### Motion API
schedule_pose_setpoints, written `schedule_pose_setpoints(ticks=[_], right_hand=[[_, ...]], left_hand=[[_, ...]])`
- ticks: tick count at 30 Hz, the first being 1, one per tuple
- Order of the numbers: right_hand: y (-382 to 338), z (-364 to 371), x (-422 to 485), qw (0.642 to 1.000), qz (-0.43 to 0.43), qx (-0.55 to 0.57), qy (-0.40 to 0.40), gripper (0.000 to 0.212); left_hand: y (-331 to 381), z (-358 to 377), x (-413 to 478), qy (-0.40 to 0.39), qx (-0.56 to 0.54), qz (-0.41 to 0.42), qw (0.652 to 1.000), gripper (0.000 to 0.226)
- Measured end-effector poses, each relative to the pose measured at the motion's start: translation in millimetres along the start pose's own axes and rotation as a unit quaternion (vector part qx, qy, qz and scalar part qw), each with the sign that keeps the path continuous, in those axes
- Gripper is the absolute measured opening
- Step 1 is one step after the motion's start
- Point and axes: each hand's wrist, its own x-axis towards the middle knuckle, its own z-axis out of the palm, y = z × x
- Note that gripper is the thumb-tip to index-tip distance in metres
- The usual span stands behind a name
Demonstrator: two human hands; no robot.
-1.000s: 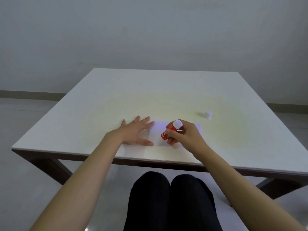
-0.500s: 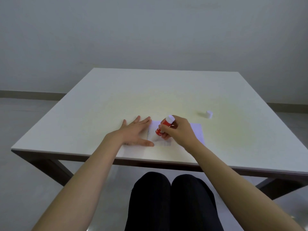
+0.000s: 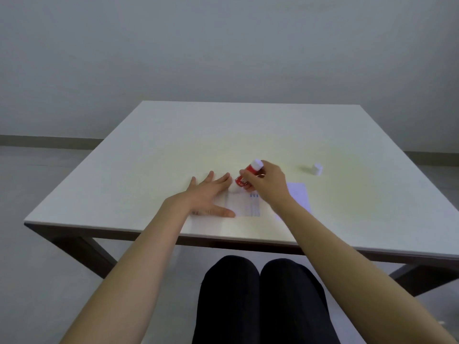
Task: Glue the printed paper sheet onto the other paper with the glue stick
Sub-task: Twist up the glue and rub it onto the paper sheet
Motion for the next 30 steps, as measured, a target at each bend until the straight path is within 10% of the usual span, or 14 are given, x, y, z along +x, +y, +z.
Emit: schedule_pose_setpoints(ticks=[6, 12, 17, 24, 30], right_hand=[[-2.6, -23.3, 2.2, 0.971, 0.074, 0.22, 0.056, 0.007], [-25.8, -37.8, -24.8, 0.748, 0.255, 0.612, 0.025, 0.003], [-37.8, -31.5, -41.2, 0.688, 0.259, 0.677, -0.026, 0.006], [-33.8, -22.5, -46.6, 0.734, 0.267, 0.622, -0.056, 0.013], [-13.7, -35.3, -47.4, 0.903, 0.215, 0.37, -0.039, 0.034]], left_hand=[[0.5, -0.7, -1.1, 0.007, -0.007, -0.001, 1.0, 0.107], [0.7, 2.5, -8.6, 0.071, -0.173, -0.018, 0.982, 0.096], [45.5, -10.5, -13.7, 0.317, -0.478, 0.088, 0.814, 0.048], [81.1, -5.9, -11.5, 0.386, -0.53, 0.073, 0.752, 0.018], [56.4, -39.5, -8.2, 0.432, -0.416, 0.036, 0.799, 0.008]])
